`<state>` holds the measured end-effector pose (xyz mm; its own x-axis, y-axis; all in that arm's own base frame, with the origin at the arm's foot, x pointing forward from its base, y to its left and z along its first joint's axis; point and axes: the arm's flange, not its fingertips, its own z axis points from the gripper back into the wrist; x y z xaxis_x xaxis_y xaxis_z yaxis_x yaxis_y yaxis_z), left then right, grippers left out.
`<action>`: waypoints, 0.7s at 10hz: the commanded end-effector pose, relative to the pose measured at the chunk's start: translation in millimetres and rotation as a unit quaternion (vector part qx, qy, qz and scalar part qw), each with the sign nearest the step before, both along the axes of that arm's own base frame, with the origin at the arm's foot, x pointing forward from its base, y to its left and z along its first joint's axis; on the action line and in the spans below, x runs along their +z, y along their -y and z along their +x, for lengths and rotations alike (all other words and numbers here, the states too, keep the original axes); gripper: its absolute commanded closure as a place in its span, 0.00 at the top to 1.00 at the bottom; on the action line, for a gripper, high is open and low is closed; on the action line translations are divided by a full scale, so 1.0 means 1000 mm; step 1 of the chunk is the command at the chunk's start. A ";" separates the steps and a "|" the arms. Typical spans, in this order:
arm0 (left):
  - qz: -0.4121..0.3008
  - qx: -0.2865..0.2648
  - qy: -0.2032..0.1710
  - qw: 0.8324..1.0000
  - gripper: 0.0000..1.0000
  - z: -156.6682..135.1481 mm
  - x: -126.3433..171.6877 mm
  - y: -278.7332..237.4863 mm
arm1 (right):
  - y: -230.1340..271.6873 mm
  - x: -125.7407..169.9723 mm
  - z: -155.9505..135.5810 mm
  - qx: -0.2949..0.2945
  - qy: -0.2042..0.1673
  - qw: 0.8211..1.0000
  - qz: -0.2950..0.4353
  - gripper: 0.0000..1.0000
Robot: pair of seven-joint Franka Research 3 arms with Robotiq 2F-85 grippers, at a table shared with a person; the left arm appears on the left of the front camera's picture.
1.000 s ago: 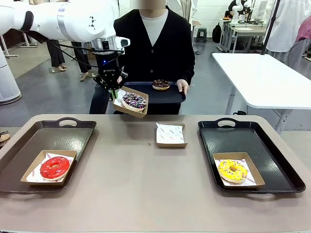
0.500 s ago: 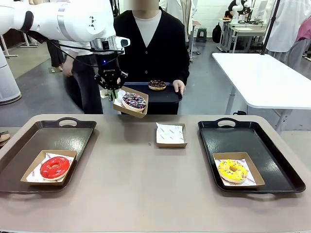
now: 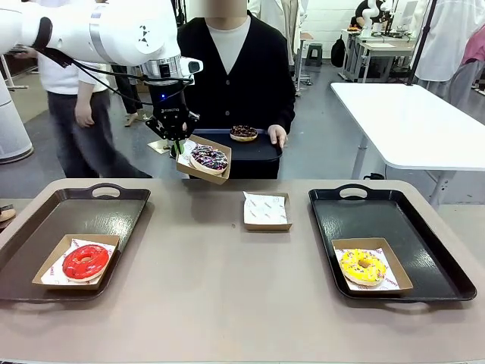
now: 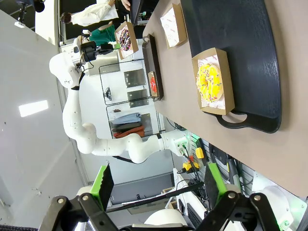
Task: Individually package the donuts and arrange them on the tray.
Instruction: Place the picked Paper togo box on the Handle tray while simultaneously picking up another Paper togo box from the table with the other hand.
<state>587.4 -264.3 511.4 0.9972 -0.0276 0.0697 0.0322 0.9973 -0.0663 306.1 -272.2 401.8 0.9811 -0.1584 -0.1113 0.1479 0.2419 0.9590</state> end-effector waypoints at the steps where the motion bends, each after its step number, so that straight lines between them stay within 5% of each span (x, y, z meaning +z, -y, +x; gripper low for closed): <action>1: 0.000 -0.001 0.002 1.000 0.00 -0.004 0.000 -0.004 | 0.000 0.001 -0.001 -0.001 0.000 1.000 0.000 1.00; 3: 0.000 0.000 0.000 1.000 0.01 0.000 0.000 0.000 | 0.000 0.000 0.000 0.000 0.000 1.000 0.000 1.00; 7: -0.026 -0.020 0.036 0.999 0.01 -0.013 0.026 -0.064 | -0.071 0.066 0.032 0.066 0.006 0.986 -0.152 1.00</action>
